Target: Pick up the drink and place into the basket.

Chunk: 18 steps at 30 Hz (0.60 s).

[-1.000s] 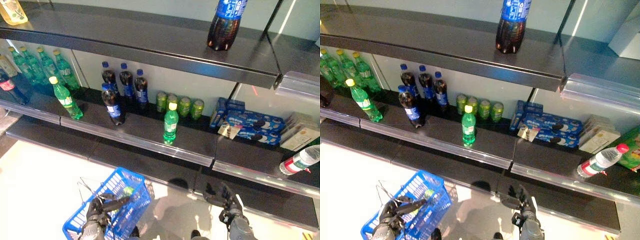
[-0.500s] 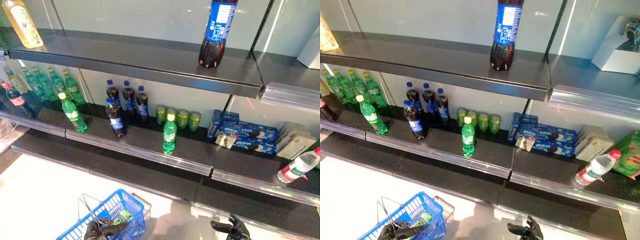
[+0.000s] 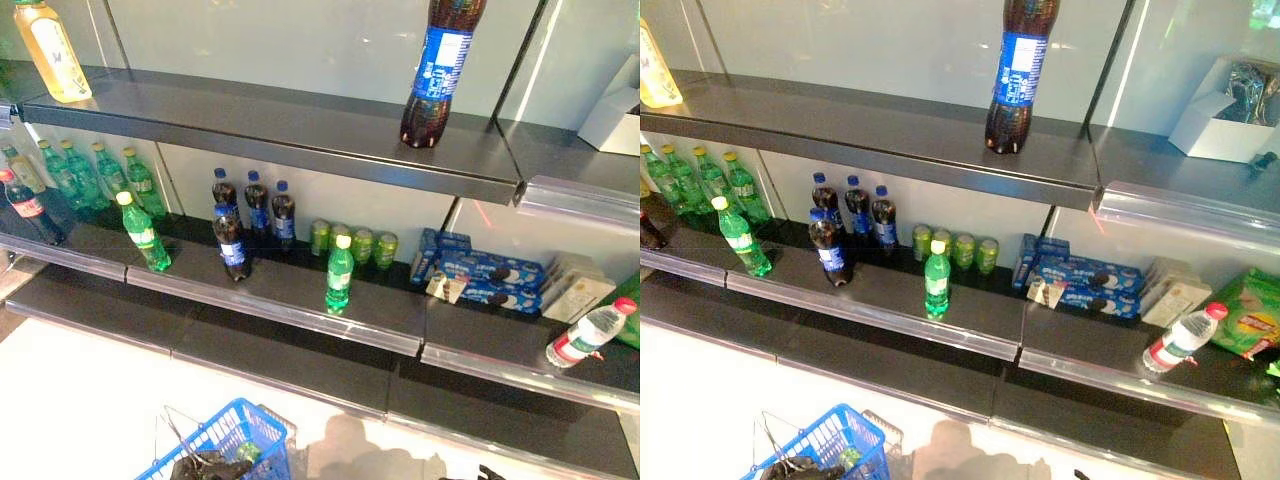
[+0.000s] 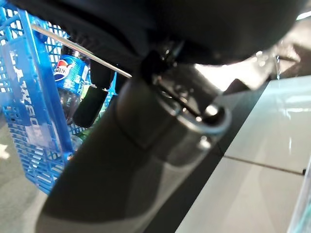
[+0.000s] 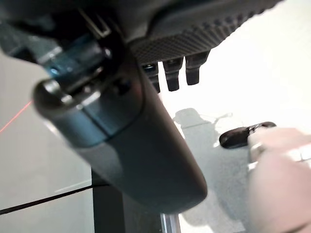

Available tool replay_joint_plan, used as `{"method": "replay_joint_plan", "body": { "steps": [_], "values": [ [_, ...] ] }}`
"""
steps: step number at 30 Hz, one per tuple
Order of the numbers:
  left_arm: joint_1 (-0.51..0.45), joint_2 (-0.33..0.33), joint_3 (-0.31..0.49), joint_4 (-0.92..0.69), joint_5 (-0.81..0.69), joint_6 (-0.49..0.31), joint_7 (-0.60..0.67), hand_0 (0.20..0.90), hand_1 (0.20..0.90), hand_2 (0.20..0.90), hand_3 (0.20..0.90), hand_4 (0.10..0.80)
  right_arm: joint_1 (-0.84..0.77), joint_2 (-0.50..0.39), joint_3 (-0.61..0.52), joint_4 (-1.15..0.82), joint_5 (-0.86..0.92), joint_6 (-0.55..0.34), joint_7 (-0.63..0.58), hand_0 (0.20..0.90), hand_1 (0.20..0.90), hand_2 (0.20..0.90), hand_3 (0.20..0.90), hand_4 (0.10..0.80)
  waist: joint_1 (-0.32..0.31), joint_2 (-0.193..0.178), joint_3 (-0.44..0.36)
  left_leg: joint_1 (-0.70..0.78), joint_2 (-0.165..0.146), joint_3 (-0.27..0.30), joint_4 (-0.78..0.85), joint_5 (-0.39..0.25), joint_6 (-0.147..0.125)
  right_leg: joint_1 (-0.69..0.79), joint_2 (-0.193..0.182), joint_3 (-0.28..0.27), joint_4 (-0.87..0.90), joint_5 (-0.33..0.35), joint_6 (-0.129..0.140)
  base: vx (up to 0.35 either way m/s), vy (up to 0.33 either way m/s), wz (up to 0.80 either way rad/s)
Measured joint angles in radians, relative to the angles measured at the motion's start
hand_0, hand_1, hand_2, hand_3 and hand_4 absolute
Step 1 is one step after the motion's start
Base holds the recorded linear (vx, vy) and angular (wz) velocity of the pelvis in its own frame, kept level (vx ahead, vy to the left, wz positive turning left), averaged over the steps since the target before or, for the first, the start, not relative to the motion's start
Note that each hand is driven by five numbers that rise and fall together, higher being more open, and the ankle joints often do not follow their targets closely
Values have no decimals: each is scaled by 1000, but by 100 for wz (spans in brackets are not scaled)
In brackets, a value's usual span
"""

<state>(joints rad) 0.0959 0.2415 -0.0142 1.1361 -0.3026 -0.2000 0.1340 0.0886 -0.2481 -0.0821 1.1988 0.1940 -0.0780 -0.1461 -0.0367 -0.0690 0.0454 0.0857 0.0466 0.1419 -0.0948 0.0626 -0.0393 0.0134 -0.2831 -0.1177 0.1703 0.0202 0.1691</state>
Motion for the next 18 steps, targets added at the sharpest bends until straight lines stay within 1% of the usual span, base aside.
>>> {"method": "replay_joint_plan", "body": {
  "steps": [1,2,3,4,5,6,7,8,9,10,12,14,15,16,17,18],
  "values": [
    [-4,1,-11,0,0,0,-2,300,300,300,200,100,-1,-2,1,0,0,0,0,900,900,900,900,800,-1,6,6,0,-2,-10,0,2,10,-42,0,15,65,1,-4,100,80,-7],
    [-5,3,-13,0,0,-1,-3,300,300,300,200,100,-2,0,5,0,0,0,5,900,900,900,900,800,-6,12,10,-1,1,-44,0,4,17,-76,27,50,92,-48,16,134,46,-4],
    [-8,6,-13,-1,0,-4,-3,300,300,300,200,100,-3,3,10,0,1,0,15,900,900,900,900,800,-15,11,12,-10,5,-56,0,6,19,-90,71,71,74,-70,17,162,33,6],
    [-11,8,-13,-1,0,-5,-2,300,300,300,200,100,-5,4,15,1,1,0,18,900,900,900,900,800,-22,10,12,-23,7,-64,0,7,20,-100,108,72,63,-82,11,232,29,18],
    [-20,9,-14,-1,0,-6,-1,300,300,300,200,100,-5,5,21,3,1,0,19,900,900,900,900,800,-24,7,13,-38,10,-73,0,8,20,-105,158,75,24,-88,1,253,22,33],
    [-30,5,-16,-1,2,-9,3,300,300,300,200,100,-5,2,22,11,2,0,19,900,900,900,900,800,-32,3,22,-48,8,-89,0,10,17,-79,207,106,-42,-65,-52,245,14,62],
    [-40,-3,-19,-1,3,-9,4,300,300,300,200,100,-3,-1,21,19,3,0,18,900,900,900,900,800,-47,3,26,-53,5,-107,0,12,14,-50,214,99,-85,-59,-58,212,-5,69],
    [-47,-6,-22,-8,3,-12,4,300,300,300,200,100,-7,-3,23,24,4,2,18,900,900,900,900,800,-45,-5,45,-38,-7,-111,17,8,21,-39,205,91,-104,-33,-64,216,-17,43],
    [-47,-13,-20,-12,2,-11,4,300,300,300,200,100,-14,-11,23,25,5,1,19,900,900,900,900,800,-35,-1,65,-28,-22,-107,52,-11,21,-33,206,89,-96,-24,-90,274,-38,11],
    [-48,-17,-12,-13,2,-10,7,300,300,300,200,100,-28,-14,24,22,5,0,18,900,900,900,900,800,-32,9,78,-21,-24,-130,37,-7,20,-30,213,88,-85,-32,-88,276,-56,-4],
    [-49,-15,-14,-11,6,-10,8,300,300,300,200,100,-28,-12,24,22,6,-3,19,900,900,900,900,800,-32,15,85,1,-26,-152,10,5,23,-7,220,96,-94,-35,-91,246,-63,23],
    [-49,-15,-16,-8,14,-10,8,300,300,300,200,100,-28,-9,24,30,11,-13,18,900,900,900,900,800,-61,15,85,1,-22,-191,10,4,23,17,230,99,-96,-57,-102,158,-40,61],
    [-48,-16,-16,-7,16,-10,8,300,300,300,200,100,-30,-9,23,33,14,-16,16,900,900,900,900,800,-62,20,86,0,-16,-202,11,3,20,16,238,96,-81,-70,-110,109,-50,48],
    [-49,-13,-15,-4,17,-10,8,300,300,300,200,100,-33,-6,24,33,15,-19,14,900,900,900,900,800,-67,22,86,-7,-15,-209,25,7,4,18,254,97,-71,-86,-136,96,-49,38],
    [-53,-10,-14,-3,22,-10,6,300,300,300,200,100,-36,0,23,34,20,-18,11,900,900,900,900,800,-67,22,89,-23,-17,-225,60,2,-7,16,266,97,-66,-102,-150,83,-28,46],
    [-65,-10,-14,-2,22,-11,6,300,300,300,200,100,-40,4,23,42,33,-19,9,900,900,900,900,800,-66,16,90,-66,-35,-226,137,-10,-30,16,254,93,-65,-107,-157,67,2,41]
  ]
}}
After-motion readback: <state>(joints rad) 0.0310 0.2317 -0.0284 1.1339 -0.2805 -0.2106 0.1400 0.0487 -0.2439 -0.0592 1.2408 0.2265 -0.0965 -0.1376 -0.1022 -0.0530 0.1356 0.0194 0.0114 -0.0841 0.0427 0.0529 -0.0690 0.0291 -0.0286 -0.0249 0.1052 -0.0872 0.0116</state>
